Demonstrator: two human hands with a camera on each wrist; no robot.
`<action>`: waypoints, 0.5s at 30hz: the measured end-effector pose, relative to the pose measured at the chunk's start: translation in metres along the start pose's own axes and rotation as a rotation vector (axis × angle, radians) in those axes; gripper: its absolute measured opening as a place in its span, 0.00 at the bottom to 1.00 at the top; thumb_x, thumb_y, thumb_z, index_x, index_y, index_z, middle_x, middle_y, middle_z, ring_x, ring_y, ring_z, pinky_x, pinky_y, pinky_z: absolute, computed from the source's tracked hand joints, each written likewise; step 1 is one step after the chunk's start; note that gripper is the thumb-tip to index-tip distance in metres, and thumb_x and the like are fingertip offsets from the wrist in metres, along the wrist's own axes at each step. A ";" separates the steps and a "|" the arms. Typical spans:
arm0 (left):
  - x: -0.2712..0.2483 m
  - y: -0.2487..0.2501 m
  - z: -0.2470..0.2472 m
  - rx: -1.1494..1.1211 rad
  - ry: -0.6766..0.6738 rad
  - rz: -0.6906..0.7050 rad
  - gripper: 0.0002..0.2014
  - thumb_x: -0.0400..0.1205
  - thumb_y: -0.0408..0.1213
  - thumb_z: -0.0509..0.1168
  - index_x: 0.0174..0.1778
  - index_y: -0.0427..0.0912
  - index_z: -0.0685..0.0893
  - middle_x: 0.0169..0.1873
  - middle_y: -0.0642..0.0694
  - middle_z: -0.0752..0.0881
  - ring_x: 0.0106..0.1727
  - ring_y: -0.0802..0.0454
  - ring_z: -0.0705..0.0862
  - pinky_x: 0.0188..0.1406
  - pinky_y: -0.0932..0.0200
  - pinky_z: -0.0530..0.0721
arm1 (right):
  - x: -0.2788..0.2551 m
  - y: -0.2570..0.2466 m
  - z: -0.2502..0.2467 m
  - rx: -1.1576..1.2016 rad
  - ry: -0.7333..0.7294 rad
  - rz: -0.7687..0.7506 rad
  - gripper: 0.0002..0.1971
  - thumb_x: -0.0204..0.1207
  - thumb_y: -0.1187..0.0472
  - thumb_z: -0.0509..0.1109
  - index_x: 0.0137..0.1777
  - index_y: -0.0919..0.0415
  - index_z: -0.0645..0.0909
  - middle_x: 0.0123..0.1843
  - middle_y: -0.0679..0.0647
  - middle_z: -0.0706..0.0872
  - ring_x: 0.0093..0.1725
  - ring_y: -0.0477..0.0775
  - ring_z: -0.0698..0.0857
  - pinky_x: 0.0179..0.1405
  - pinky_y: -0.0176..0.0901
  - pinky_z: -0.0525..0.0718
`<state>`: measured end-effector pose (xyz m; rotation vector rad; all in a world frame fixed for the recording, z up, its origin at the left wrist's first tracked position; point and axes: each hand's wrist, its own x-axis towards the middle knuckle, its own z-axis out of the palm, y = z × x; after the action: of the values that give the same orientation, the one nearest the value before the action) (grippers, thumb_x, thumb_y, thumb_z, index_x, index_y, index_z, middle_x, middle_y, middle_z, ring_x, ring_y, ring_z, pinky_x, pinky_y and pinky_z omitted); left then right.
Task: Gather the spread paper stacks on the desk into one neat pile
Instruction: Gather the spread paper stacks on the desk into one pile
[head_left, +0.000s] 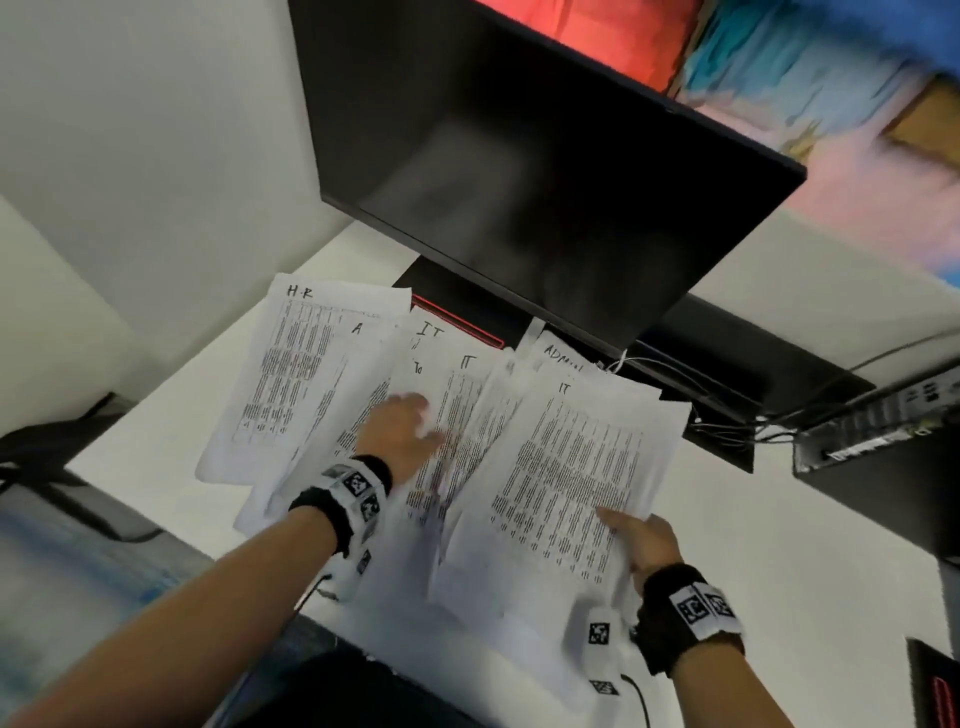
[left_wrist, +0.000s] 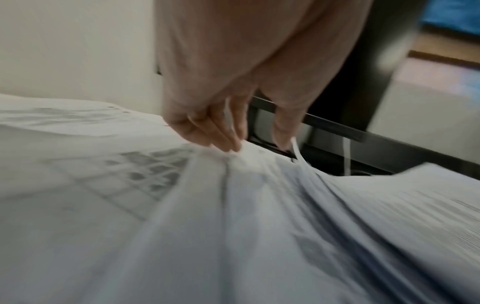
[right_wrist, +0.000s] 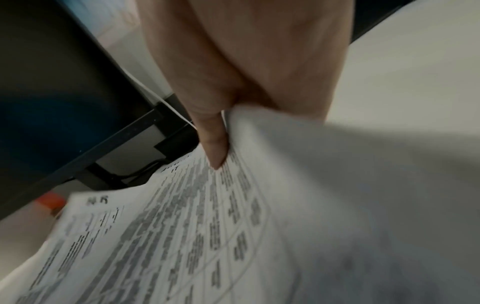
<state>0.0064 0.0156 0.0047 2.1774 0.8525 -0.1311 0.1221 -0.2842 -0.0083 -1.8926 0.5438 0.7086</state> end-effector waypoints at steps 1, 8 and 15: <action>0.004 -0.009 -0.015 0.002 0.136 -0.075 0.25 0.77 0.49 0.73 0.67 0.41 0.80 0.60 0.42 0.84 0.60 0.43 0.83 0.61 0.47 0.83 | 0.000 -0.001 -0.001 -0.016 -0.014 -0.005 0.16 0.72 0.68 0.80 0.57 0.75 0.83 0.60 0.70 0.89 0.55 0.69 0.89 0.62 0.65 0.85; 0.027 -0.093 -0.070 0.284 0.158 -0.439 0.51 0.77 0.72 0.55 0.87 0.40 0.53 0.88 0.43 0.55 0.87 0.32 0.49 0.77 0.20 0.55 | 0.016 0.014 -0.001 -0.004 -0.190 0.016 0.50 0.54 0.51 0.91 0.75 0.70 0.75 0.65 0.65 0.89 0.62 0.67 0.89 0.66 0.65 0.84; 0.011 -0.069 -0.028 0.218 0.257 -0.189 0.43 0.75 0.64 0.67 0.78 0.36 0.69 0.74 0.36 0.73 0.76 0.31 0.68 0.68 0.32 0.74 | -0.004 -0.005 0.037 0.012 -0.210 -0.066 0.28 0.72 0.64 0.81 0.67 0.75 0.75 0.62 0.62 0.88 0.58 0.62 0.89 0.61 0.57 0.86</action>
<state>-0.0324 0.0730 -0.0232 2.3453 1.2412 -0.0383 0.1139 -0.2486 -0.0148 -1.7904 0.3499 0.8469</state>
